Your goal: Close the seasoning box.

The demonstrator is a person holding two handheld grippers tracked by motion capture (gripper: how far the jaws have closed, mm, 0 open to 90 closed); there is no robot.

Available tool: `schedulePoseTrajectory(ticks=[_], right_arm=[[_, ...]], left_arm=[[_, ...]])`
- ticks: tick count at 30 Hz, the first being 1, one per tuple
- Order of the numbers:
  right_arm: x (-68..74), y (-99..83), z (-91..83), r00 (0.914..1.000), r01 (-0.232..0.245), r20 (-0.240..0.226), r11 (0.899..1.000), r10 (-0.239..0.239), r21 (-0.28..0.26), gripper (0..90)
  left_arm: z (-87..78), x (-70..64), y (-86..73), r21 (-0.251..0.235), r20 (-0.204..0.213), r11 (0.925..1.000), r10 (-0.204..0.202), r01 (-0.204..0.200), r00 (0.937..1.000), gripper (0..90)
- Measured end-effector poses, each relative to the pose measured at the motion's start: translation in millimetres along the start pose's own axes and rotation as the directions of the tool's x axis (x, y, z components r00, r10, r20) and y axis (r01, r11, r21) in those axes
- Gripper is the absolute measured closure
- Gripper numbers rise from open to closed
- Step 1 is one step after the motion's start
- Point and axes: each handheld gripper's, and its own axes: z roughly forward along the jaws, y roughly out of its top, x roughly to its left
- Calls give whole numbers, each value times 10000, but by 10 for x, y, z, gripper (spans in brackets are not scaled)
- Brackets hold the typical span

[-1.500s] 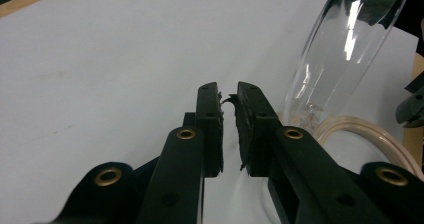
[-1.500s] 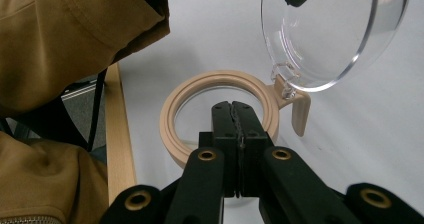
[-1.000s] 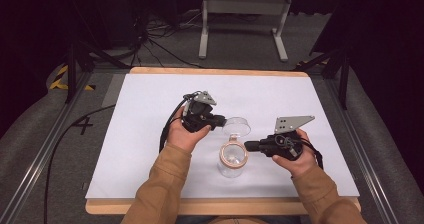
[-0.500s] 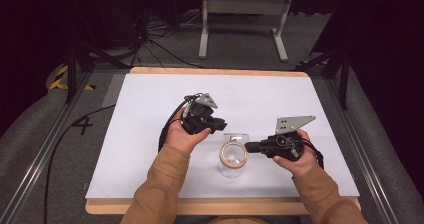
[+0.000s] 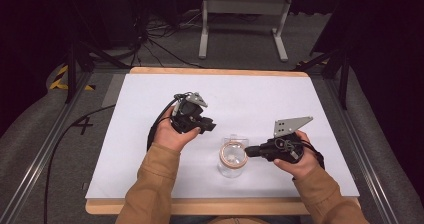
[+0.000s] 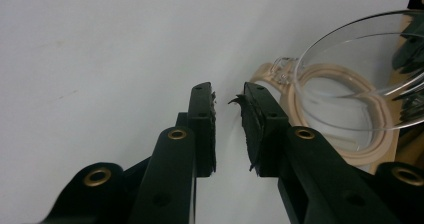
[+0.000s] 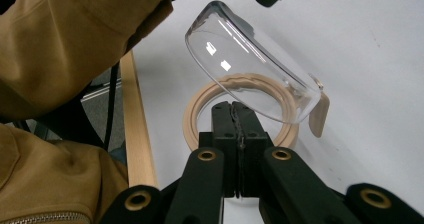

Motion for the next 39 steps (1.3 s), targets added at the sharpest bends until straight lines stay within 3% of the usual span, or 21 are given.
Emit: schedulePoseTrajectory(ticks=[10, 30, 34, 37, 39], right_arm=[[21, -10, 54, 9995, 66, -312, 9973, -44, 730, 898], [19, -43, 135, 9984, 72, -564, 9816, 37, 1911, 898], [16, -52, 140, 9974, 51, -706, 9752, 108, 2211, 898], [23, -53, 125, 9964, 144, -841, 9629, 86, 2694, 898], [26, -47, 108, 9961, 201, -880, 9621, 40, 2720, 898]], left_arm=[[-105, 141, -112, 441, -326, 9985, -320, 335, 9990, 742], [-44, 181, -142, 1005, -89, 9941, -395, 402, 9992, 741], [-38, 180, -143, 1114, -18, 9930, -383, 382, 9993, 741], [-36, 191, -145, 1191, -47, 9921, -403, 406, 9992, 742], [-35, 199, -149, 1135, -46, 9924, -470, 472, 9989, 742]])
